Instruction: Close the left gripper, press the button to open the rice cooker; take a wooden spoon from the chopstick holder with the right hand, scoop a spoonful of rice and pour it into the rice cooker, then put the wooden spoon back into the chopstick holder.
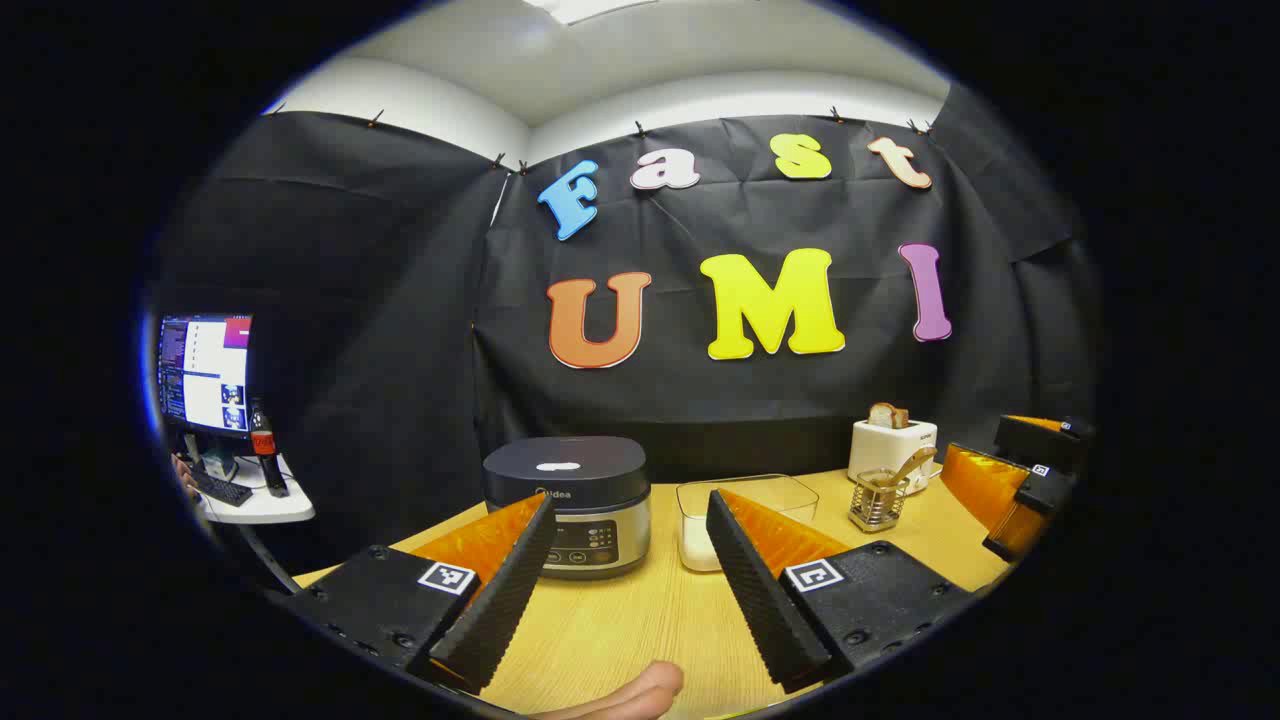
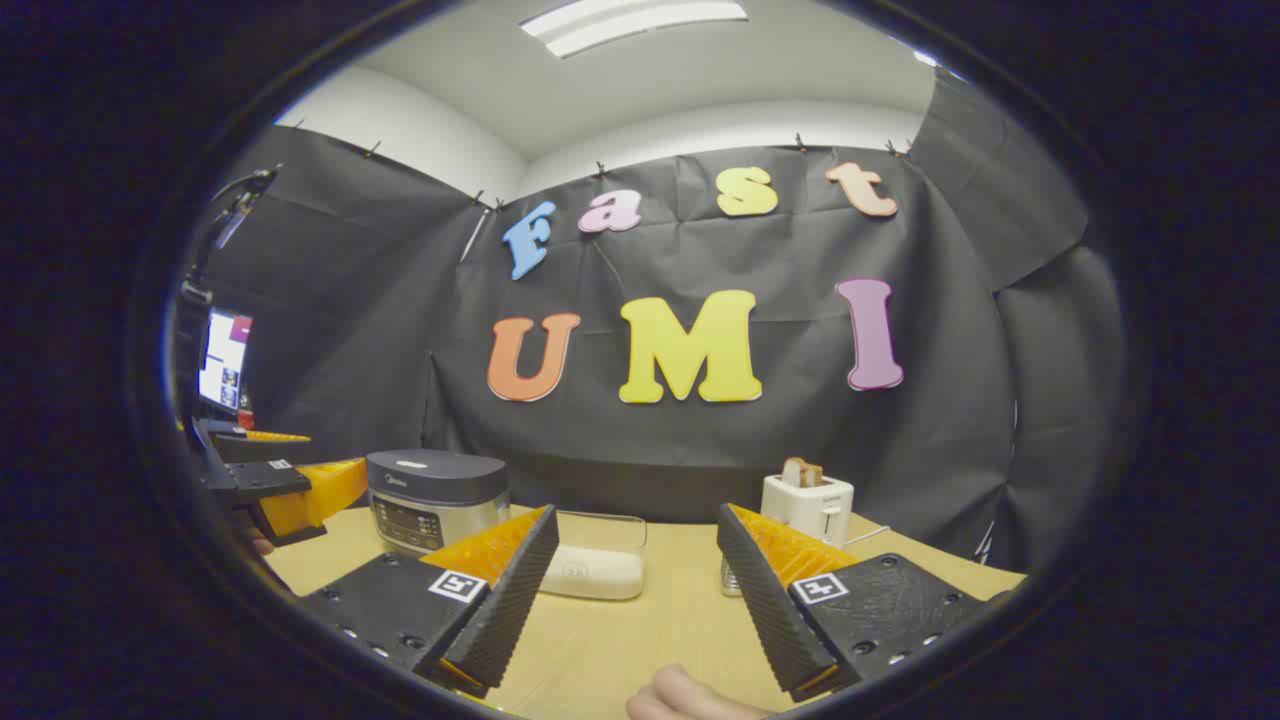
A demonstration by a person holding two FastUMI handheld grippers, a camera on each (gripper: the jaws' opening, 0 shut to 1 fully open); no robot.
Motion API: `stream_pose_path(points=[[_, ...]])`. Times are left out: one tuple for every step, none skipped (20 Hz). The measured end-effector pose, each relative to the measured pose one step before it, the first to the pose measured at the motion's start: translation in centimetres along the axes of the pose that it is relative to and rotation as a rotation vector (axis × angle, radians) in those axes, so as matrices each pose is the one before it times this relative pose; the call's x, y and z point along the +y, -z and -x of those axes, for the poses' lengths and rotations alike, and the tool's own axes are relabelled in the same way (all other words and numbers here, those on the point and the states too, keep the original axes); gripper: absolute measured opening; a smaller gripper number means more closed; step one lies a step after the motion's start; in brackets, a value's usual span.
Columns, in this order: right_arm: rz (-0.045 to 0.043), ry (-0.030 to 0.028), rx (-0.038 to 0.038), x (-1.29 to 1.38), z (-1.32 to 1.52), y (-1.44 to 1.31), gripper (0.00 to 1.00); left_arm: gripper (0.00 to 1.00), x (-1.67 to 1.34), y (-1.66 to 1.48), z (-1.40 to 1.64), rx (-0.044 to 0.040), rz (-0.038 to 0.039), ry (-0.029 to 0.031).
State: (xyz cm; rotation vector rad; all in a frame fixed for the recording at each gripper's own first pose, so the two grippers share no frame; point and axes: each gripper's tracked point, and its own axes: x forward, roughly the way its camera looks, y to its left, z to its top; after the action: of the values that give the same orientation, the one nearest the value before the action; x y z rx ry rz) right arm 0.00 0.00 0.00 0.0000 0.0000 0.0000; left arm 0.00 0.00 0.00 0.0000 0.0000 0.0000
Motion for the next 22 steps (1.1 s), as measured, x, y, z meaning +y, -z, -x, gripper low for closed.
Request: stream_pose_path(points=[[-0.01277,0.01637,0.00293,-0.739,-0.034,-0.139,0.95,0.96,0.144,0.154,-0.039,0.00902,0.00177,-0.00343],[-0.00829,0.00954,0.00285,-0.485,-0.115,-0.054,0.95,1.0,0.202,0.007,-0.017,0.00172,-0.00052,-0.00628],[-0.00083,0.00747,0.01007,-0.429,-0.063,0.052,0.96,0.96,0.306,-0.179,0.003,-0.00555,-0.00027,-0.00955],[0.00051,0.00447,0.00749,-0.36,-0.073,0.119,0.96,0.96,0.144,-0.107,-0.059,-0.00384,-0.00209,-0.00791],[-0.00081,0.00489,0.00166,-0.329,-0.006,-0.113,0.96,0.96,0.027,0.009,-0.061,0.00141,0.00024,-0.00307],[0.00352,0.01023,0.00022,-0.332,0.026,-0.03,0.96,0.96,-0.009,0.16,0.001,0.00179,0.00114,0.00125],[0.00284,0.00565,-0.00418,-0.227,0.053,-0.176,0.95,0.96,-0.026,-0.076,0.086,-0.00177,-0.00107,-0.00034],[0.00192,-0.00143,-0.00043,0.035,0.017,0.057,0.95,0.96,0.255,-0.143,-0.09,-0.00632,-0.00393,-0.0154],[-0.00242,-0.00347,0.00176,-0.043,-0.04,-0.005,0.95,0.96,0.402,-0.066,-0.074,-0.00385,-0.00418,-0.01883],[-0.00009,-0.00334,0.00405,-0.009,-0.031,-0.01,0.95,0.96,-0.098,0.469,-0.134,0.00846,-0.00376,-0.00169],[0.00228,0.00124,0.00657,-0.195,-0.029,0.009,0.95,0.96,-0.104,0.387,-0.134,0.01655,0.00325,0.00611],[0.00582,0.00769,0.00735,-0.328,0.043,0.206,0.95,0.96,-0.215,0.349,-0.016,0.02038,0.0054,0.00865],[0.00483,0.00298,-0.00203,-0.289,0.018,-0.101,0.95,0.96,-0.208,0.522,-0.012,0.02547,0.00788,0.01178],[0.00628,-0.00093,-0.00076,-0.191,-0.029,-0.077,0.95,0.96,-0.183,0.185,-0.096,0.01438,0.0111,0.00973],[0.00305,-0.00219,0.00604,-0.191,-0.017,0.143,0.95,0.96,-0.117,0.27,-0.238,0.0135,0.00899,0.00941],[-0.00087,-0.00349,0.0052,-0.155,-0.038,0.112,0.95,0.92,0.04,0.071,-0.433,0.01061,0.00026,0.00778],[-0.00048,-0.00182,0.00251,-0.179,-0.003,-0.031,0.95,0.87,0.064,-0.132,-0.368,0.00654,-0.0082,0.00725],[-0.00547,0.00164,-0.0001,-0.265,0.063,-0.117,0.95,0.7,0.164,-0.433,-0.372,-0.00322,-0.01379,0.00271],[-0.00439,-0.00011,0.00135,-0.193,-0.051,-0.002,0.95,0.72,0.348,-0.702,-0.462,-0.01011,-0.01535,-0.00526],[0.00008,-0.00141,0.00209,-0.126,0.021,-0.004,0.95,0.59,0.428,-0.612,-0.696,-0.00442,-0.01519,-0.00688],[0.00237,-0.00025,0.00028,-0.059,0.015,-0.044,0.95,0.48,0.206,-0.556,-0.696,0.00513,-0.01019,0.00139],[0.00478,0.00236,-0.00071,-0.108,-0.01,-0.029,0.95,0.38,0.109,-0.581,-0.951,0.00878,-0.00218,0.00891]])
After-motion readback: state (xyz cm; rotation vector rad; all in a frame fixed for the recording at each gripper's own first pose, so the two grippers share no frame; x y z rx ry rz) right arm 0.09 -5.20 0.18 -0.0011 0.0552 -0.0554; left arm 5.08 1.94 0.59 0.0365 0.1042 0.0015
